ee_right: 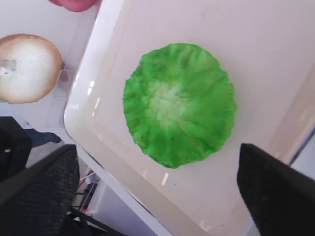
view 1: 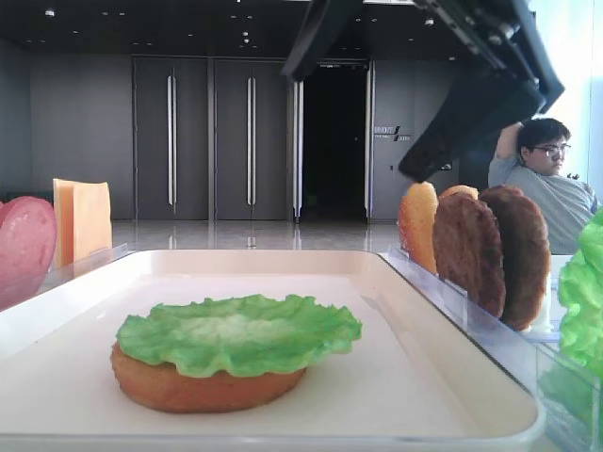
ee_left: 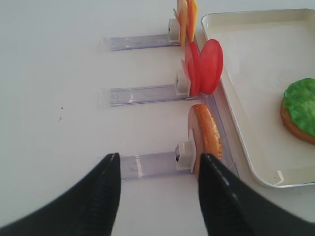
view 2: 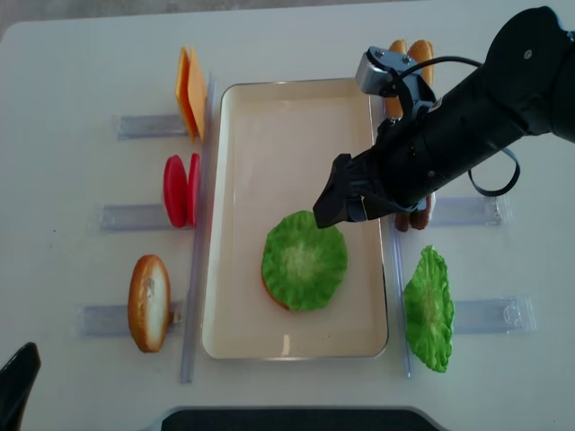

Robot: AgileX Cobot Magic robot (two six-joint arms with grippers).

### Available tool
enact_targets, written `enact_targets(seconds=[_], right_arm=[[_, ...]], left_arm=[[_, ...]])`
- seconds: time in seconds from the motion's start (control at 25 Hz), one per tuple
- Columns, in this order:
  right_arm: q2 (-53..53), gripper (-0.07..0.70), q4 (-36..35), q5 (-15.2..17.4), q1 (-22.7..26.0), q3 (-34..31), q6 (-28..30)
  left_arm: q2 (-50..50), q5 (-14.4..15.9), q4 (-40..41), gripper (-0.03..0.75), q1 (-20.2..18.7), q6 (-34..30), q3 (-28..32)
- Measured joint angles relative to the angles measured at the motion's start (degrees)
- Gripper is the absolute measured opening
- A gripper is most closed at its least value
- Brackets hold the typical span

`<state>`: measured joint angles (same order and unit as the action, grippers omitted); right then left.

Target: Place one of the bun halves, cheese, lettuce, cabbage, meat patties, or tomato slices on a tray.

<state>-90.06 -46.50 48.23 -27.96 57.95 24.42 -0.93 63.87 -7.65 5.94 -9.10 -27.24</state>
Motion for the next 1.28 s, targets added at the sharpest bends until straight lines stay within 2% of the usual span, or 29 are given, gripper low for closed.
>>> enact_targets(seconds=[0.2,0.36,0.52,0.76,0.96,1.08,1.28], right_arm=[[2.51,0.612,17.50,3.53,0.00,5.82,-14.34],[2.57,0.612,33.71,8.94,0.00,12.09,-25.89],[2.57,0.612,45.14,13.60,0.00,17.09,-32.90],[2.57,0.612,48.68,16.52,0.00,21.43,-35.78],[2.57,0.608,51.51,19.00,0.98,21.89,-37.09],[2.57,0.608,52.60,20.90,5.31,21.93,-37.17],[2.57,0.608,53.19,21.40,16.60,21.96,-37.17]], left_arm=[[0.00,0.00,0.00,0.391,0.00,0.00,0.00],[0.00,0.00,0.00,0.391,0.00,0.00,0.00],[0.00,0.00,0.00,0.391,0.00,0.00,0.00],[0.00,0.00,0.00,0.391,0.00,0.00,0.00],[0.00,0.00,0.00,0.391,0.00,0.00,0.00],[0.00,0.00,0.00,0.391,0.00,0.00,0.00],[0.00,0.00,0.00,0.391,0.00,0.00,0.00]])
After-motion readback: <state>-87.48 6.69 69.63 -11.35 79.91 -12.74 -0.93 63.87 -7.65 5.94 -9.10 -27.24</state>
